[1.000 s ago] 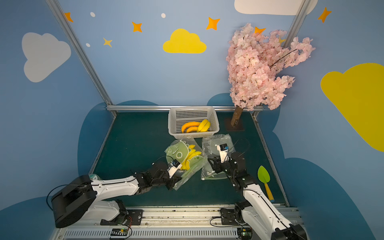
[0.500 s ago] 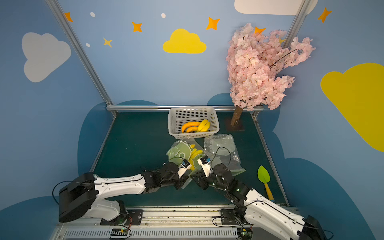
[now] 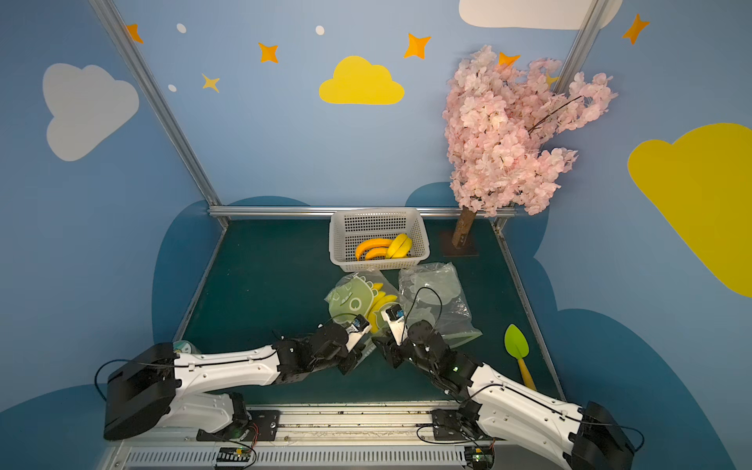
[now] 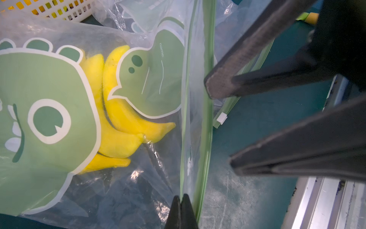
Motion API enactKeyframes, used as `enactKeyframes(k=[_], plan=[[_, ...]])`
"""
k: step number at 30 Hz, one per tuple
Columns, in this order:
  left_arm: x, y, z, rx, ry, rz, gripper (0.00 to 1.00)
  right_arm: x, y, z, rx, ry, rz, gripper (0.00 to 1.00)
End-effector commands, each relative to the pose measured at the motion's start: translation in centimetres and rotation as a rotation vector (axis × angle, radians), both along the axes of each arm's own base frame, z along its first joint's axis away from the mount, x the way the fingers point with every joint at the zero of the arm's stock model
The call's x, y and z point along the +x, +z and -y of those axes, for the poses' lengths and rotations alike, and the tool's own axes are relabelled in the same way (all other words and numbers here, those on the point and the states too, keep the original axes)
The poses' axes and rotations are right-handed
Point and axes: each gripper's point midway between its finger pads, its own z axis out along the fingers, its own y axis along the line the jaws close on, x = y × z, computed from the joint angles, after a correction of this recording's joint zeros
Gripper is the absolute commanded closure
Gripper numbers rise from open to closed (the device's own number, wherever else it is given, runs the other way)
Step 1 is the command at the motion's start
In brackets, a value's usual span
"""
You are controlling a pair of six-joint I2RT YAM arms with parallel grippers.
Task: Open the zip-top bag and take out the banana
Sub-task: Open the zipper of the food storage bag at the center of the board.
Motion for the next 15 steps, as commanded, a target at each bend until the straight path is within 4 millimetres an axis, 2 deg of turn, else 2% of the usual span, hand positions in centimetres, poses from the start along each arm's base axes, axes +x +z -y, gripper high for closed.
enactKeyframes(k=[1,6,15], plan=[[0.1,0.4,-0.2,0.002,0.003,0.019,0.97,0.4,0.2,-0.4,-0.010,0.006,0.025,0.56],[0.1,0.7,-0.2,-0.002,0.002,0.029,0.97,0.7,-0.8,-0.4,-0.048,0.001,0.012,0.56],[0.5,1.6,-1.0,-0.011,0.040,0.065,0.97,0.5,-4.4,0.4,-0.167,-0.026,-0.107,0.60]])
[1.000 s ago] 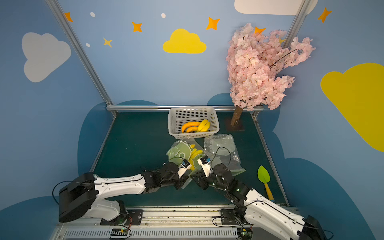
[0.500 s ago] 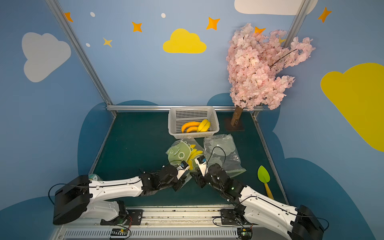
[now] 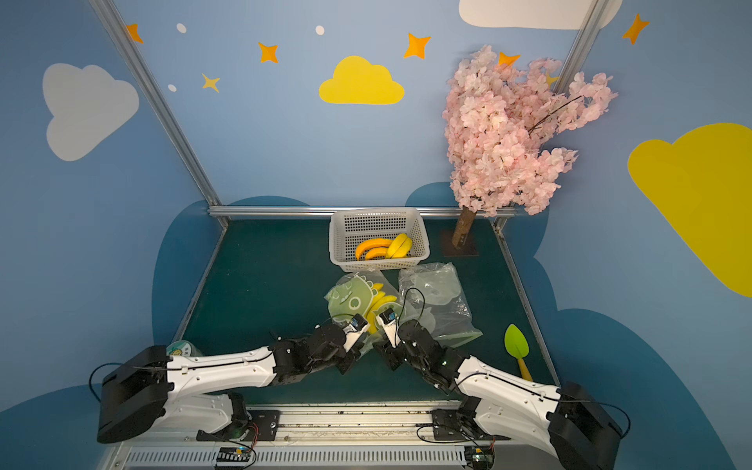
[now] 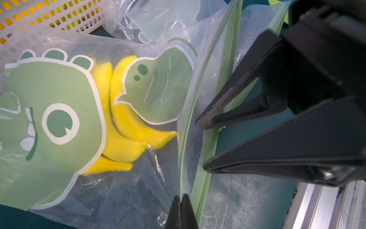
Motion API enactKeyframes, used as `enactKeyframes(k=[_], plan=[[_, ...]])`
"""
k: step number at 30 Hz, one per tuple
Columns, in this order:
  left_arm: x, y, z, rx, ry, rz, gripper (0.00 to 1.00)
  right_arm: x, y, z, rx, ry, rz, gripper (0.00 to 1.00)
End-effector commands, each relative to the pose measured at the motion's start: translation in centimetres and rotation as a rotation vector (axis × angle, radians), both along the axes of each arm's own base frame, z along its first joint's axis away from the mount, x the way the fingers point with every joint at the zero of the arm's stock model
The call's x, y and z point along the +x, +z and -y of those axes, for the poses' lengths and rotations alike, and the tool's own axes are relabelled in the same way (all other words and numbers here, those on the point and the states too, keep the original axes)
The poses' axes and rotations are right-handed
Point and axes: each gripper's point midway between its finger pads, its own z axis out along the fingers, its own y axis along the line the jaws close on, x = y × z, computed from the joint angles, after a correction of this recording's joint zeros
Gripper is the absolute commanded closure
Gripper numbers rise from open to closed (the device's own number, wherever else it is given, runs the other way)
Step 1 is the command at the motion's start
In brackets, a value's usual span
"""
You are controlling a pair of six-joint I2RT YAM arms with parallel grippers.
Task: Open the zip-top bag and take out the banana
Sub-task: Open the zipper of the food storage bag at the center of the board.
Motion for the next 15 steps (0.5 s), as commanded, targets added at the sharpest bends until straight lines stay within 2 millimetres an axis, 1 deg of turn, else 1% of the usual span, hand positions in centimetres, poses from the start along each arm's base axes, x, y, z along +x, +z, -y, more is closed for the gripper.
enactKeyframes(k=[1,4,8,11,15], plan=[[0.3,0.7,-0.6,-0.001,0.021,0.033,0.97,0.1,-0.3,0.3,-0.033,-0.021,-0.035,0.60],[0.3,1.0,-0.7,0.001,0.022,0.050,0.97,-0.3,-1.0,0.4,-0.068,-0.014,-0.075,0.62],[0.3,0.9,-0.7,0.016,0.031,0.071,0.97,-0.9,-0.9,0.2,-0.074,0.004,-0.122,0.64],[-0.1,0.6,-0.4,0.031,0.022,0.084,0.97,-1.0,-0.2,-0.2,-0.057,0.004,-0.125,0.63],[-0.8,-0.4,0.1,0.081,0.004,0.099,0.97,-0.3,2.1,-0.8,0.002,-0.004,-0.076,0.60]])
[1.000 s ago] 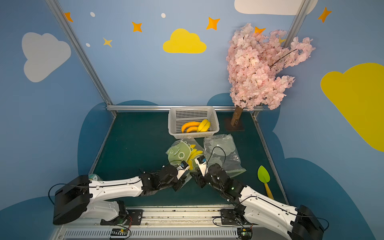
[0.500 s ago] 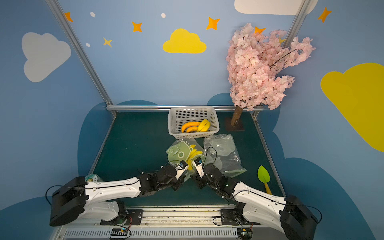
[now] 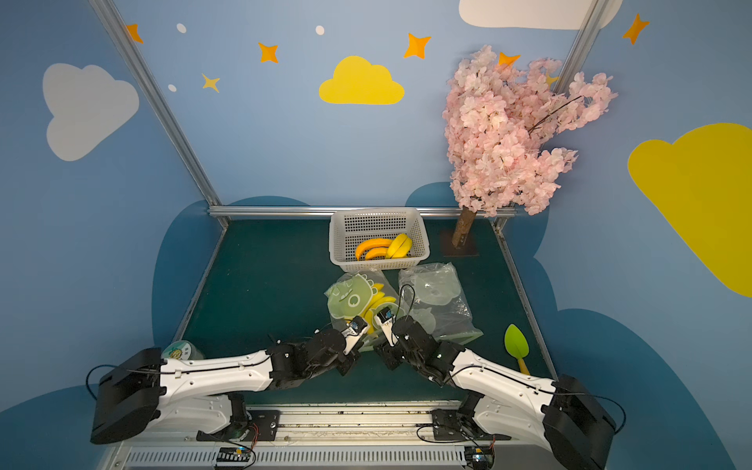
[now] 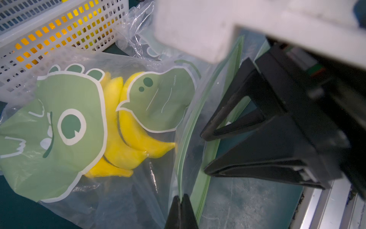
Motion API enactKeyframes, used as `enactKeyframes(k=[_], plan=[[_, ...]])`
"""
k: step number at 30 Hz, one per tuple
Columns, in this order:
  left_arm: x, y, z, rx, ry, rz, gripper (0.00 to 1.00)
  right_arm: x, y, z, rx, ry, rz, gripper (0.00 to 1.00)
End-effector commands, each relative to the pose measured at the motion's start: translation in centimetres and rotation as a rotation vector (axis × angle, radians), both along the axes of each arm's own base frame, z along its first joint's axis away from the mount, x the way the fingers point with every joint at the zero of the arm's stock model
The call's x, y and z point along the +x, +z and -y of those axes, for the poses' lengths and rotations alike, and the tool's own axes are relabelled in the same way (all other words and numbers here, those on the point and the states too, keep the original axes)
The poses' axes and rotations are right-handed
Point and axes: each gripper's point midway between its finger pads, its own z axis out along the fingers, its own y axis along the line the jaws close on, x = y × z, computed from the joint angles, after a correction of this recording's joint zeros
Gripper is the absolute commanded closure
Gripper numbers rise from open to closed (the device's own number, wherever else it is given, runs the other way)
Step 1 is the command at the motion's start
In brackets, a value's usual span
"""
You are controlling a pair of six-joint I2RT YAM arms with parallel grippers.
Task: Open the zip-top bag and take out the banana
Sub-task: Open the zipper of the food storage bag at the center of the board, then pick up the banana from the zipper food storage bag.
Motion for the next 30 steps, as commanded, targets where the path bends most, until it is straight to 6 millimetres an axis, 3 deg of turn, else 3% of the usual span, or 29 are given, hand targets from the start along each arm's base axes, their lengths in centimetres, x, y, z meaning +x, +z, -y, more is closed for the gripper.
enactKeyframes(k=[1,4,19,26,30], plan=[[-0.2,-1.1,-0.1,0.060,0.001,0.024,0.97,0.3,2.6,-0.7,0.058,0.000,0.034,0.59],[-0.6,-1.3,0.1,0.062,0.002,0.019,0.97,0.6,3.2,-0.8,0.065,0.004,0.066,0.59],[0.2,1.1,0.4,0.001,0.063,0.072,0.97,2.7,2.2,-2.3,0.064,0.002,0.142,0.59],[1.6,3.1,0.0,-0.056,0.152,0.135,0.97,2.5,-2.0,-2.2,-0.023,-0.041,0.015,0.60],[2.3,3.6,-0.5,-0.057,0.196,0.164,0.97,2.5,-3.2,-2.2,-0.052,-0.041,-0.006,0.60]])
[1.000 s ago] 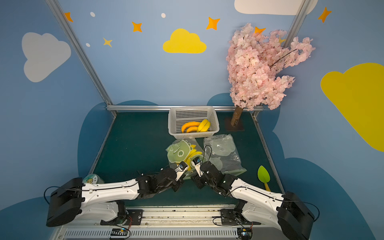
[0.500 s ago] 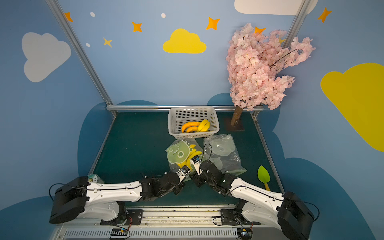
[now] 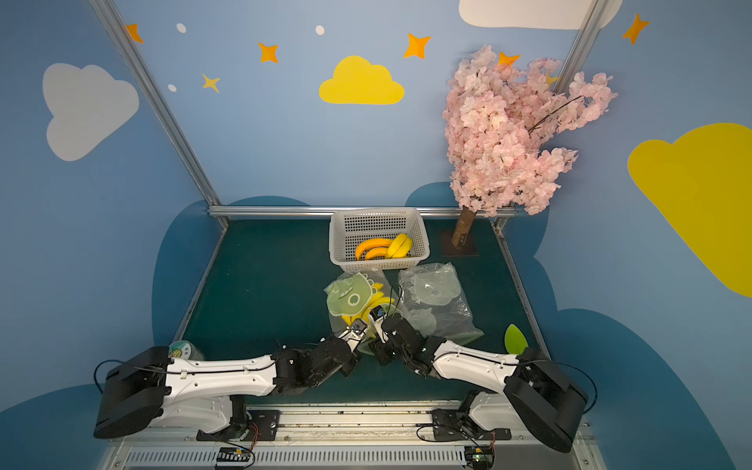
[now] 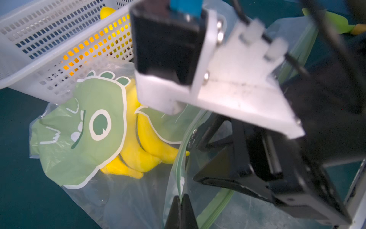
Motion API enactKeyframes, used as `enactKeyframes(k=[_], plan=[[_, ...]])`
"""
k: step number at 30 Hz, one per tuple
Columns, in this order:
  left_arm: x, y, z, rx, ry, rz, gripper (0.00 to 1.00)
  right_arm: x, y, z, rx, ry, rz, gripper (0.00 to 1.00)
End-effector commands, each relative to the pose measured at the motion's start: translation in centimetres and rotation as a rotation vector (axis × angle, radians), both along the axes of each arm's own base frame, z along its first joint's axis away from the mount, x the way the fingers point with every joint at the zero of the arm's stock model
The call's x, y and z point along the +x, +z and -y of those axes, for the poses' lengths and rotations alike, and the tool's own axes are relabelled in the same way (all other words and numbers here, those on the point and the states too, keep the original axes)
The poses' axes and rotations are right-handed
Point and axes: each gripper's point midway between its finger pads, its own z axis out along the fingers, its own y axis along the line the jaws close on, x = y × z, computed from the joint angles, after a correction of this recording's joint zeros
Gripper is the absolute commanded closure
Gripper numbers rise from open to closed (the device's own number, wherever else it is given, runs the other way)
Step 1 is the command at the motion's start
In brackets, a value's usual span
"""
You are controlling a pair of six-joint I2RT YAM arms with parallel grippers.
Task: Open the zip-top bag and take out the banana
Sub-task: Pick up the banana from the zipper food storage bag.
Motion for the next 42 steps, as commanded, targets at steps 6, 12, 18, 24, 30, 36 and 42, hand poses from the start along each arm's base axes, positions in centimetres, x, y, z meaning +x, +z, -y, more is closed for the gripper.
enactKeyframes(k=[6,12,18,24,30,36,42], plan=[[1.4,3.3,-0.7,-0.075,0.092,0.085,0.97,0.0,-0.8,-0.9,-0.017,0.005,-0.039,0.62],[0.8,2.1,-0.9,-0.088,0.095,0.054,0.97,-0.1,-0.2,-2.7,-0.024,0.041,-0.048,0.63],[0.5,0.0,-1.7,-0.055,0.136,0.043,0.97,0.2,1.5,-2.5,-0.034,0.013,-0.024,0.60],[0.7,-0.3,-3.0,-0.065,0.199,0.059,0.97,1.2,1.3,-2.1,-0.036,-0.018,0.039,0.58],[0.7,0.0,-2.6,-0.071,0.183,0.068,0.97,2.5,0.1,-2.1,-0.162,-0.005,0.063,0.55],[0.5,-0.5,-2.3,-0.073,0.168,0.054,0.97,3.2,-1.1,-2.5,-0.205,0.007,0.072,0.54],[0.4,-0.6,-2.5,-0.071,0.166,0.053,0.97,3.3,-1.7,-3.2,-0.199,0.044,0.075,0.54]])
